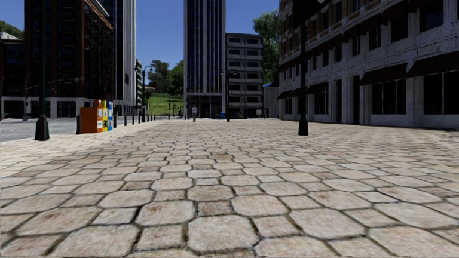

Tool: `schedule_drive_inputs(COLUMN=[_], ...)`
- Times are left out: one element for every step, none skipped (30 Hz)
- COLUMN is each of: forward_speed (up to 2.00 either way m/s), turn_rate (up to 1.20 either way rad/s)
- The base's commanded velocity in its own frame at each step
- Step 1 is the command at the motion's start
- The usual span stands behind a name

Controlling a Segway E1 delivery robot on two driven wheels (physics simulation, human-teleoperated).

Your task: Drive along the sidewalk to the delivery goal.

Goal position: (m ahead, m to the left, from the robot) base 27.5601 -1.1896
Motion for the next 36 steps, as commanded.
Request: schedule_drive_inputs(forward_speed=[1.73, 1.73, 1.73, 1.73, 1.73, 1.73, 1.73, 1.73, 1.73, 1.73, 1.73, 1.73, 1.73, 1.73, 1.73, 1.73, 1.73, 1.73, 1.73, 1.73, 1.73, 1.73, 1.73, 1.73, 1.73, 1.73, 1.73, 1.73, 1.73, 1.73, 1.73, 1.73, 1.73, 1.73, 1.73, 1.73], turn_rate=[-1.13, -1.13, -1.13, -1.13, -1.13, -1.13, -1.13, -1.13, -1.13, -1.07, -0.57, -0.34, -0.34, -0.15, -0.06, -0.02, -0.01, -0.01, -0.01, 0.0, 0.0, 0.0, 0.0, 0.0, 0.0, 0.0, 0.0, 0.0, 0.0, 0.0, 0.0, 0.0, 0.0, 0.0, 0.0, 0.0])
